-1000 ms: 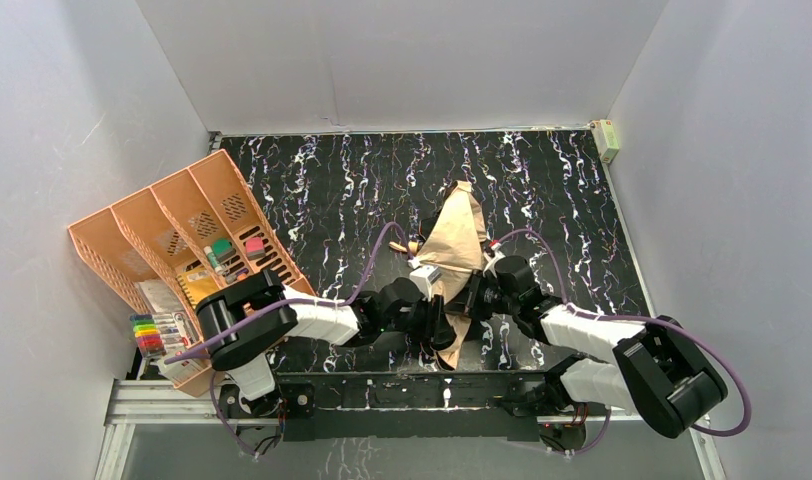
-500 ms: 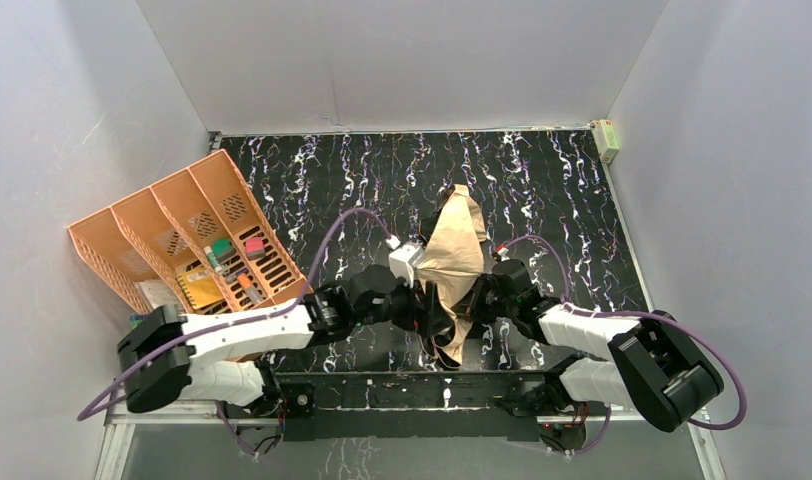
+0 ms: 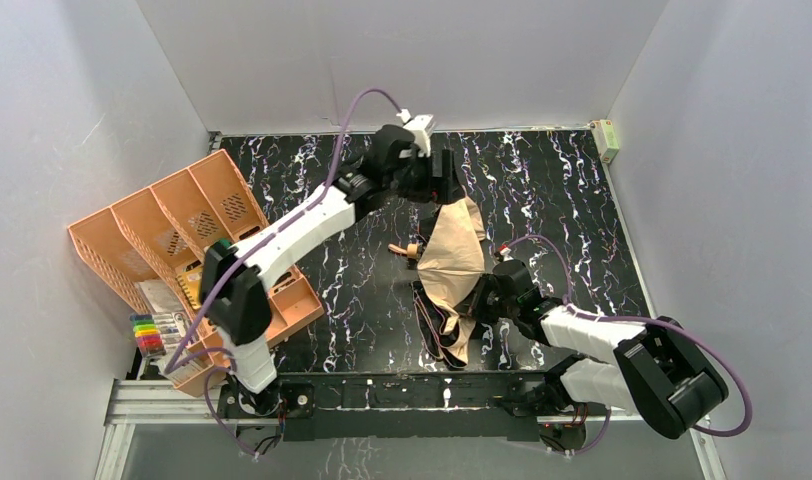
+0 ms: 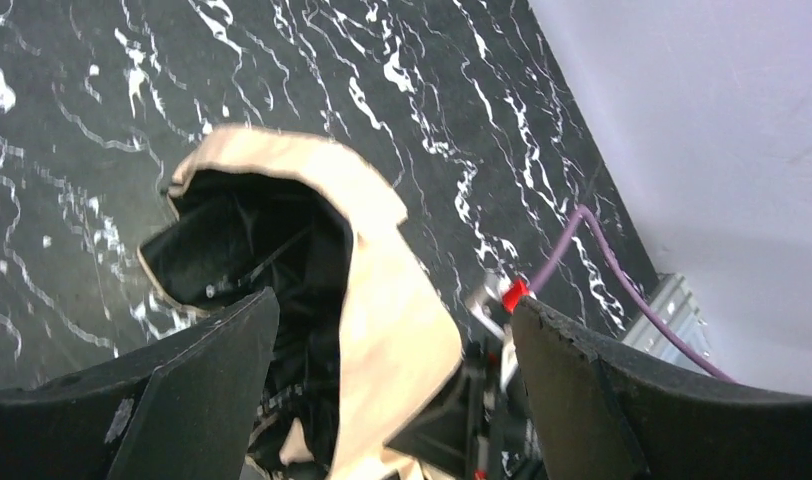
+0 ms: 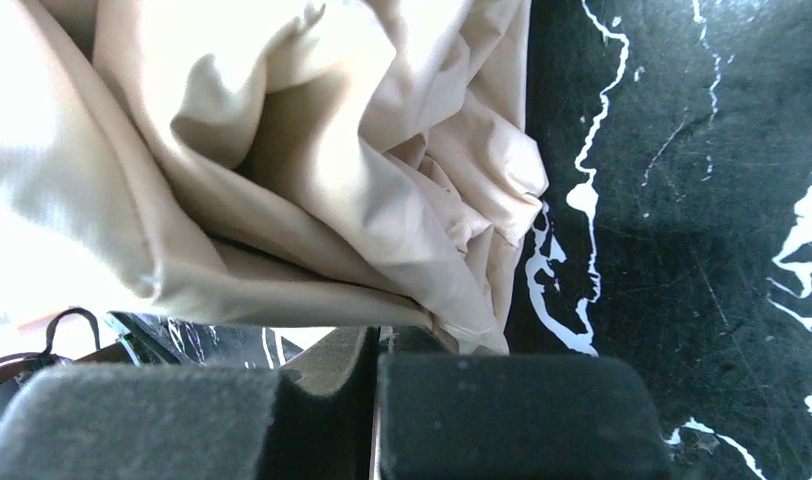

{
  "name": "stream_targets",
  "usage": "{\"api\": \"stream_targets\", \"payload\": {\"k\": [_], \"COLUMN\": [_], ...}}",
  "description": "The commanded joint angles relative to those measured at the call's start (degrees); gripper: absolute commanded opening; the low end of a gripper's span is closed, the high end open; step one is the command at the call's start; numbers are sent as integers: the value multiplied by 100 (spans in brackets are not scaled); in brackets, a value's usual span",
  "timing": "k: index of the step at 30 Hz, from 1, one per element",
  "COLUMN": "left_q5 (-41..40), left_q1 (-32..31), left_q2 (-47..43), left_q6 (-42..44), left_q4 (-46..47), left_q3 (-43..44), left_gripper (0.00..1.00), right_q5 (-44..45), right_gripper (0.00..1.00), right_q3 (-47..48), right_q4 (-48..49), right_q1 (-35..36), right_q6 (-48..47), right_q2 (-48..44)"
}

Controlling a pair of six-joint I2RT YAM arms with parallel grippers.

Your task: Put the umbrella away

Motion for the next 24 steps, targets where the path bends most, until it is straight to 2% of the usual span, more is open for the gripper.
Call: {"api": "stream_targets", "payload": {"k": [1, 3, 6, 14, 20, 24], "left_q5": [439, 481, 559, 559, 699, 778], "left_q1": [134, 184, 194, 194, 194, 194], "left_q2": [908, 1508, 1965, 2257, 2280, 2283], "left_q6": [656, 780, 867, 837, 780, 745], "left_q4": [-1410, -1947, -2389, -2607, -2418, -2359], "left_q3": [1614, 2353, 3004, 3221, 3269, 3378], "left_gripper": [85, 83, 79, 68, 50, 22], "right_q5": [476, 492, 494, 478, 448, 467], "right_gripper": [6, 6, 6, 6, 6, 6], "right_q3": [-44, -57, -42, -15, -54, -14], "right_q4": [-815, -819, -833, -854, -702, -416], "right_q1": [-24, -19, -16, -23, -16, -16], "right_q6": [-259, -244, -229, -230, -139, 7], "right_q2": [-21, -82, -117, -145, -92, 134]}}
